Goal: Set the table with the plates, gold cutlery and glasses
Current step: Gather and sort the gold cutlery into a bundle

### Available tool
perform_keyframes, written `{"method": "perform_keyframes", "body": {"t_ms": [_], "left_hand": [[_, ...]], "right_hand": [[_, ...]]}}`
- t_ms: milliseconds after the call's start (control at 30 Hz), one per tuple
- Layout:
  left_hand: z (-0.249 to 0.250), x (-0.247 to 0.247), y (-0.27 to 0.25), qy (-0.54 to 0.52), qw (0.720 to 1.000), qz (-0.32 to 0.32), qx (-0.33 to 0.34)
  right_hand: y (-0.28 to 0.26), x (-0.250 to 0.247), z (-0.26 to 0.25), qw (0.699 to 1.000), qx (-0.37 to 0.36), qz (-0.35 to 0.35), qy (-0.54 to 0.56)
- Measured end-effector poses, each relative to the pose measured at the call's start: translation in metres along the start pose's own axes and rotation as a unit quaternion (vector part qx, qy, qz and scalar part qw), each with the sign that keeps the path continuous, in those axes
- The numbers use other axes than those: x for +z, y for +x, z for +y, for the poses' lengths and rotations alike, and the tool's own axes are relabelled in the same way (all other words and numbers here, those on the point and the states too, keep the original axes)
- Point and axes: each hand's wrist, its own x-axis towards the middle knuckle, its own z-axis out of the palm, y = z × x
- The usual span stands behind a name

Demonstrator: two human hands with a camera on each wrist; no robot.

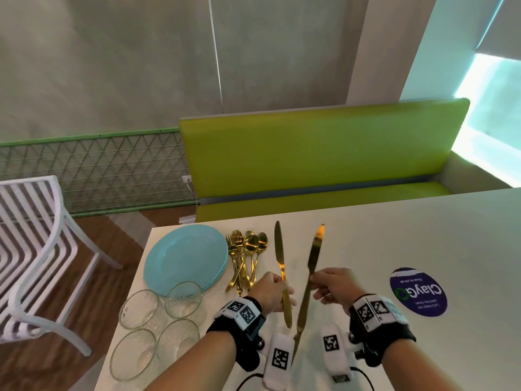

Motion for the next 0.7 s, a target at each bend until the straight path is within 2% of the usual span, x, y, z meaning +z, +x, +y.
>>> {"method": "perform_keyframes", "body": {"t_ms": [167, 333, 433, 533, 700], "left_hand": [[-0.001, 0.005, -0.01, -0.011, 1.0, -0.029, -0.001], [-0.007, 0.003, -0.016, -0.035, 0.999, 0.009, -0.011], [-0.012, 0.002, -0.019, -0.022, 0.999, 0.03, -0.014], [-0.017, 0.001, -0.025, -0.007, 1.0, 0.014, -0.006], [-0.025, -0.016, -0.036, 0.06, 0.997, 0.038, 0.018]], "right_hand": [[0.002, 0.018, -0.005, 0.997, -0.034, -0.048, -0.054], [0.001, 0.026, -0.002, 0.988, -0.072, -0.062, -0.125], [-0.004, 0.032, 0.002, 0.986, -0.074, -0.052, -0.142], [-0.014, 0.041, 0.006, 0.984, -0.078, -0.044, -0.156], [-0.035, 0.063, 0.019, 0.983, -0.055, 0.011, -0.174]]}}
